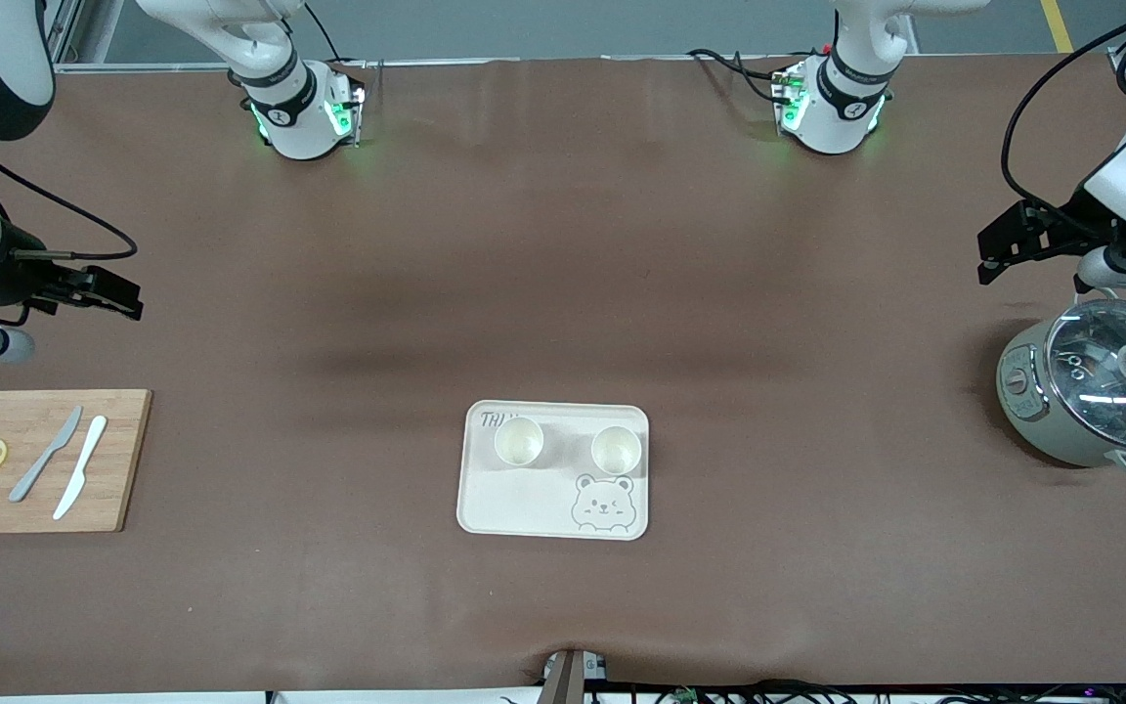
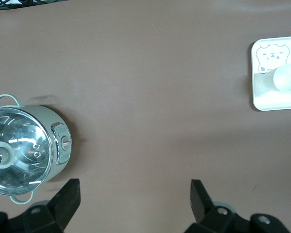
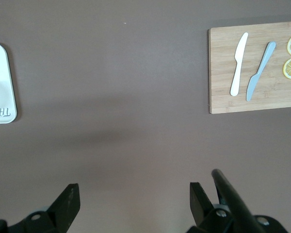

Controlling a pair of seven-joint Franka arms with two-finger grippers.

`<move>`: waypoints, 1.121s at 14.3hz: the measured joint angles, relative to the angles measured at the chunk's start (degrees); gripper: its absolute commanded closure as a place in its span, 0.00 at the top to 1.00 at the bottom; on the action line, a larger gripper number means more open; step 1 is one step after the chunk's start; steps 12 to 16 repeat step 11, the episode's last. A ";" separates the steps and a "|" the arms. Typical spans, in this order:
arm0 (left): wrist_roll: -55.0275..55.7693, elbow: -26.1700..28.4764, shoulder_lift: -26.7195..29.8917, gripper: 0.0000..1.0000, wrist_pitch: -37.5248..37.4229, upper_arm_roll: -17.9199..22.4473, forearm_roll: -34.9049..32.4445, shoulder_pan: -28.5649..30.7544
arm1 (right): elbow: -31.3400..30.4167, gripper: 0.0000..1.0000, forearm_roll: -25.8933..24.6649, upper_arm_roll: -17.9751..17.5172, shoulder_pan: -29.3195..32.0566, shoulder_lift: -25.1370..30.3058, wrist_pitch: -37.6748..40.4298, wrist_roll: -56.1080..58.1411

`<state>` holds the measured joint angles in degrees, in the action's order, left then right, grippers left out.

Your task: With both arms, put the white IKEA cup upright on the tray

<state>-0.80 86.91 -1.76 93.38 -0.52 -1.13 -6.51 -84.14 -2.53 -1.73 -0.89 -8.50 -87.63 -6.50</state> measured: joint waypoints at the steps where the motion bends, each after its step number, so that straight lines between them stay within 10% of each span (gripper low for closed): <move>1: 0.00 0.00 -0.04 1.00 -0.01 0.00 0.00 0.00 | -0.10 1.00 0.00 0.00 0.00 0.02 -0.05 0.00; 16: 0.00 -0.05 -0.06 1.00 -0.21 0.00 0.00 0.00 | -4.53 1.00 2.05 0.08 0.29 0.07 -7.19 0.00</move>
